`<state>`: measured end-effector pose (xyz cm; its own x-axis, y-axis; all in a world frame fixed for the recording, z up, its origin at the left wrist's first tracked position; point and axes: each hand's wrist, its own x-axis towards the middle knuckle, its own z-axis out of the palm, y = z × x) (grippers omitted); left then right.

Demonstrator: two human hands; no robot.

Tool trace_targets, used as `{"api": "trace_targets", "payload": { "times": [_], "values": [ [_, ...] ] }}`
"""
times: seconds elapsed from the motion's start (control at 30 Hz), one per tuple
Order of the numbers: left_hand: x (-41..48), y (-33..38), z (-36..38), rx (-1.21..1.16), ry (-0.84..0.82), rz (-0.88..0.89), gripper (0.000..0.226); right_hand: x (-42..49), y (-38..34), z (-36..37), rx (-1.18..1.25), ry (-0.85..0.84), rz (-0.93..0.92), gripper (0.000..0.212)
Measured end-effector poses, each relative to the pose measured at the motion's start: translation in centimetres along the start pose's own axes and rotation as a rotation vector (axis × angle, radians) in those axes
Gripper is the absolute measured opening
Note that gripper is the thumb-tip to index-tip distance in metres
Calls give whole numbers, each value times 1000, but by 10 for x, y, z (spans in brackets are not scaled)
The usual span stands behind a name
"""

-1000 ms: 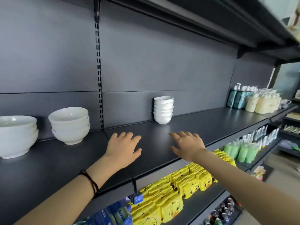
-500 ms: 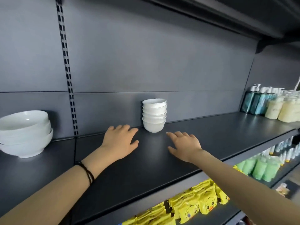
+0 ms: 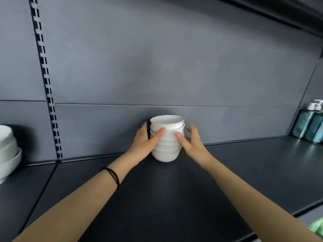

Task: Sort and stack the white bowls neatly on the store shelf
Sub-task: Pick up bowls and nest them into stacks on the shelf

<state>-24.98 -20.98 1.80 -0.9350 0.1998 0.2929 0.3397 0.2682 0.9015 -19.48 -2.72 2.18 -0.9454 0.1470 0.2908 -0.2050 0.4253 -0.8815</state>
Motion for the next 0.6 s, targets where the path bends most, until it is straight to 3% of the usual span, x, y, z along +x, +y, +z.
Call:
{"api": "trace_targets", "payload": {
  "times": [0.07,0.17,0.2,0.33,0.5,0.6],
  "values": [
    [1,2,7,-132,6,-15,99,13,-1,3,167,-7,1,108],
    [-1,3,21,-293,18,10,58,26,5,14,342,-63,-9,99],
    [-3,3,25,-330,17,24,55,29,9,19,362,-82,-30,92],
    [-2,0,33,-394,30,56,70,32,17,25,397,-134,-63,81],
    [1,-3,37,-387,32,102,65,35,21,22,473,-173,-56,61],
    [1,-7,37,-370,30,122,72,35,26,21,516,-185,-51,63]
  ]
}}
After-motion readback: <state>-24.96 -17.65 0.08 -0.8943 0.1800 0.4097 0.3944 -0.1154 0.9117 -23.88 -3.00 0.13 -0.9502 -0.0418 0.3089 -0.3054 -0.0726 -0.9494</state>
